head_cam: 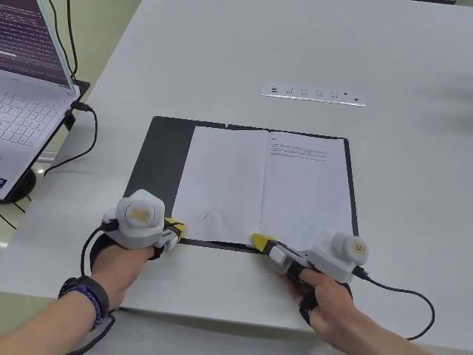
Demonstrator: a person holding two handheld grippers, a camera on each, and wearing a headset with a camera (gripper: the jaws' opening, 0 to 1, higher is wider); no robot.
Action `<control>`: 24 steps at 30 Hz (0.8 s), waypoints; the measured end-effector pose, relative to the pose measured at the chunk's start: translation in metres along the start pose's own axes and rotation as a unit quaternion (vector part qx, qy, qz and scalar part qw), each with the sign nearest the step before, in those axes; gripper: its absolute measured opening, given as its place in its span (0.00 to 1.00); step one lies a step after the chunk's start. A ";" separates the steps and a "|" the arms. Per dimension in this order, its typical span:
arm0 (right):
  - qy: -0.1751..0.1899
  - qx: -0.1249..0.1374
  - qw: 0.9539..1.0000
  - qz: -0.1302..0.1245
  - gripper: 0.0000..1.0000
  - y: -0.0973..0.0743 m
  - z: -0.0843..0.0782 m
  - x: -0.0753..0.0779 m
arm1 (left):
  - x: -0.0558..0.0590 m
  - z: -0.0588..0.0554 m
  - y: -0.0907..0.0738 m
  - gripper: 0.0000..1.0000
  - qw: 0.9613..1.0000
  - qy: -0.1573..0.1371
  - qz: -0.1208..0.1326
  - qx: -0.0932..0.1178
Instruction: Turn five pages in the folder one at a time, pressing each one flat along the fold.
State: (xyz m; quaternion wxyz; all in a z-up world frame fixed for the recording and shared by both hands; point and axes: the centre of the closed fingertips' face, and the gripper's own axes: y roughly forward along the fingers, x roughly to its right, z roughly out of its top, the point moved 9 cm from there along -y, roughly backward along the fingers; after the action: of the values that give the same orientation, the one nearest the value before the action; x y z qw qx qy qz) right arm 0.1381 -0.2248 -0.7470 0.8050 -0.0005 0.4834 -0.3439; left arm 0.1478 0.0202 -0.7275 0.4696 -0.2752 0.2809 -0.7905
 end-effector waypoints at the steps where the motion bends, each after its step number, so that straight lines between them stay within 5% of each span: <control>1: -0.005 -0.001 1.000 0.001 0.00 0.000 0.001 -0.001 | 0.000 0.000 0.000 0.00 1.000 0.002 0.000 0.001; 5: -0.017 0.007 1.000 0.002 0.05 -0.001 0.007 -0.004 | 0.002 0.000 -0.001 0.00 1.000 0.004 -0.003 0.001; 10: -0.037 0.004 0.999 -0.005 0.14 -0.001 0.018 -0.004 | 0.002 0.007 -0.001 0.03 0.999 0.006 -0.023 -0.031; 14: -0.090 -0.003 0.996 -0.003 0.19 -0.006 0.028 -0.006 | 0.010 0.016 0.001 0.23 0.999 0.017 -0.036 -0.037; 24: -0.132 0.013 0.991 -0.027 0.34 -0.030 0.049 -0.002 | 0.029 0.041 -0.003 0.42 0.996 0.060 -0.056 -0.025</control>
State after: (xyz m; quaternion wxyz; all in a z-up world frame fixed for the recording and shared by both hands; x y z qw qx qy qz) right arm 0.1585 -0.2626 -0.7092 0.8525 -0.0488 0.3679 -0.3682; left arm 0.1629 -0.0123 -0.6923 0.4000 -0.2538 0.3126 -0.8233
